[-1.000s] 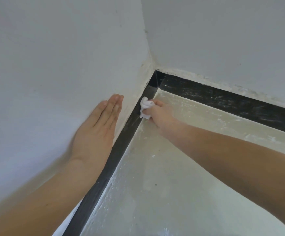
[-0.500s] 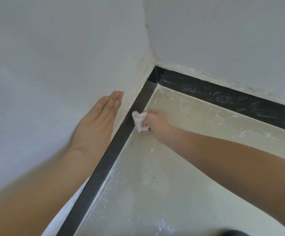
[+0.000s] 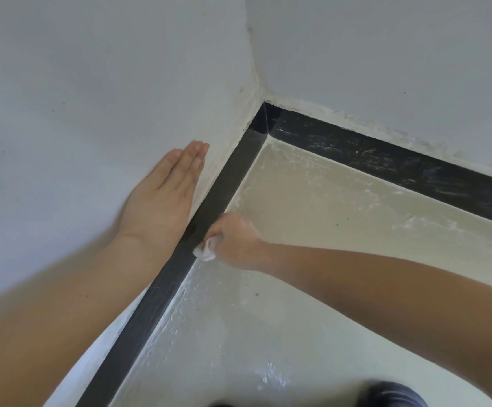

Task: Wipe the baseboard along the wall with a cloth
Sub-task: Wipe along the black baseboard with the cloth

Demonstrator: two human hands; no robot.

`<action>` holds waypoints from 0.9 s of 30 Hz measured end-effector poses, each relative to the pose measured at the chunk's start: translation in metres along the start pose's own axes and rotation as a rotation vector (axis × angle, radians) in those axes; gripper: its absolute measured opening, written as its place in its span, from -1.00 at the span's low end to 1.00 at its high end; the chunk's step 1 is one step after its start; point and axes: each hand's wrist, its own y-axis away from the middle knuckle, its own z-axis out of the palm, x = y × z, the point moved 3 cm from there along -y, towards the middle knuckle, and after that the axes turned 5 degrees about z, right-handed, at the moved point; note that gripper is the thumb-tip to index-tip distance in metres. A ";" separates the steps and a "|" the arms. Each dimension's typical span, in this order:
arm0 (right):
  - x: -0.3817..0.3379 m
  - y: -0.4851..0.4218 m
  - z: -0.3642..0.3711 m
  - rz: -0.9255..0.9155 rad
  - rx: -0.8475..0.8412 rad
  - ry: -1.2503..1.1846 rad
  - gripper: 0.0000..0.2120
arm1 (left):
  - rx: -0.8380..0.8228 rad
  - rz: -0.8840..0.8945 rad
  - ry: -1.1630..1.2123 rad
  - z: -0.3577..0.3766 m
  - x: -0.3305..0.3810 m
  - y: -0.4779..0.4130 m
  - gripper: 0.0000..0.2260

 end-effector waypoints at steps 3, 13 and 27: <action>0.004 -0.010 -0.022 0.119 0.202 -0.177 -0.83 | 0.003 0.005 0.019 0.000 -0.001 0.001 -0.41; 0.005 -0.007 0.029 0.502 0.072 -0.686 -0.76 | 0.027 0.032 0.055 0.002 -0.001 0.002 -0.44; 0.020 -0.003 -0.127 -0.058 0.510 0.416 -0.78 | 0.105 -0.082 0.284 -0.020 -0.008 -0.058 -0.45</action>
